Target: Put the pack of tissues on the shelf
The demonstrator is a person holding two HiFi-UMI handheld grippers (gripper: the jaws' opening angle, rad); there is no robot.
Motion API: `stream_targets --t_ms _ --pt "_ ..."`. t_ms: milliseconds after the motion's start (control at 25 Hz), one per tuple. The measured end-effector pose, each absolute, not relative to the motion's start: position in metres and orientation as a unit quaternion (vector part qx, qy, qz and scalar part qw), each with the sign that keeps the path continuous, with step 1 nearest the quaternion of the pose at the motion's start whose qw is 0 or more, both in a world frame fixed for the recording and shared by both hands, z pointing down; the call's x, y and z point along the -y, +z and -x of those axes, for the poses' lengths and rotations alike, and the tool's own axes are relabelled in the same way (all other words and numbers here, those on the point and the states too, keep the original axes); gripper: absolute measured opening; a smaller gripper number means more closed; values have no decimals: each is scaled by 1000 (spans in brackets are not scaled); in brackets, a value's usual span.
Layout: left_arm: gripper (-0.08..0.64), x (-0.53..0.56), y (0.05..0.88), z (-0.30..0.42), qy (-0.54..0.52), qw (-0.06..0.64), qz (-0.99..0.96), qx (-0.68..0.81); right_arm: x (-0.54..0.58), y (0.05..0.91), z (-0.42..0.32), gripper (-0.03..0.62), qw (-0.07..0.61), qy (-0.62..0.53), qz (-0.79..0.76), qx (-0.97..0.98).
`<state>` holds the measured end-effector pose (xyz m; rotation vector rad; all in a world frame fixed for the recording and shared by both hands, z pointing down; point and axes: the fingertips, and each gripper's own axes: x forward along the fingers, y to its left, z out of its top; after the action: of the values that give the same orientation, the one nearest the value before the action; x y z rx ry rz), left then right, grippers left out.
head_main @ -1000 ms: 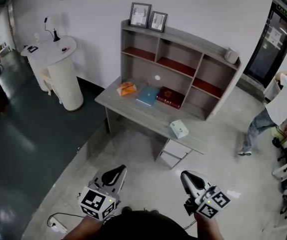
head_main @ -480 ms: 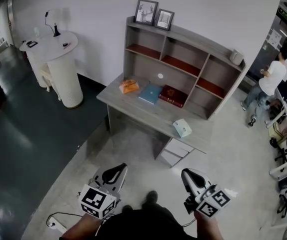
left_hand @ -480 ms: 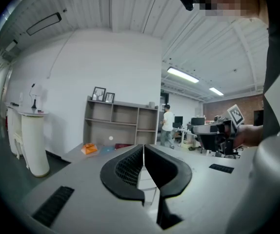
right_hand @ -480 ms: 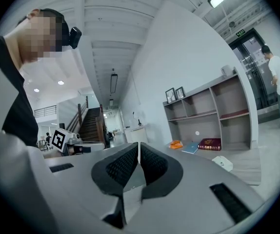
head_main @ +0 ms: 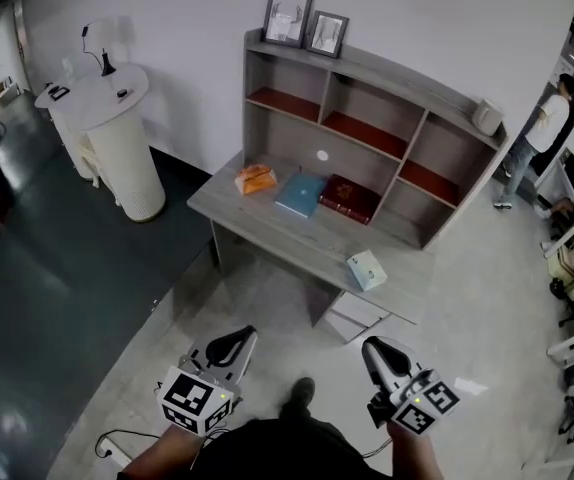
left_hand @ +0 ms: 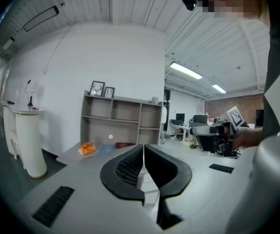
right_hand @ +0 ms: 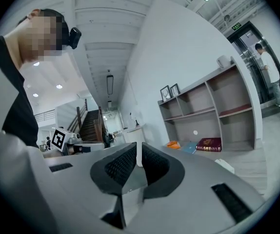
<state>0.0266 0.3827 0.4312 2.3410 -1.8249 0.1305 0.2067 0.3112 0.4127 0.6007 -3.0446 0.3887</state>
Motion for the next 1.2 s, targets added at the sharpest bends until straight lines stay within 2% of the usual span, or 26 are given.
stream_targets --t_ms 440,920,1200 --pt "21 -257 419 -44 53 90 -784 611 -192 419 -216 20 0 152 -176 973" --pt "21 -173 426 -63 47 106 -789 604 -122 426 -229 20 14 162 -175 971" --pt "21 -109 425 -35 64 86 -807 581 -75 438 -209 21 28 171 -203 964"
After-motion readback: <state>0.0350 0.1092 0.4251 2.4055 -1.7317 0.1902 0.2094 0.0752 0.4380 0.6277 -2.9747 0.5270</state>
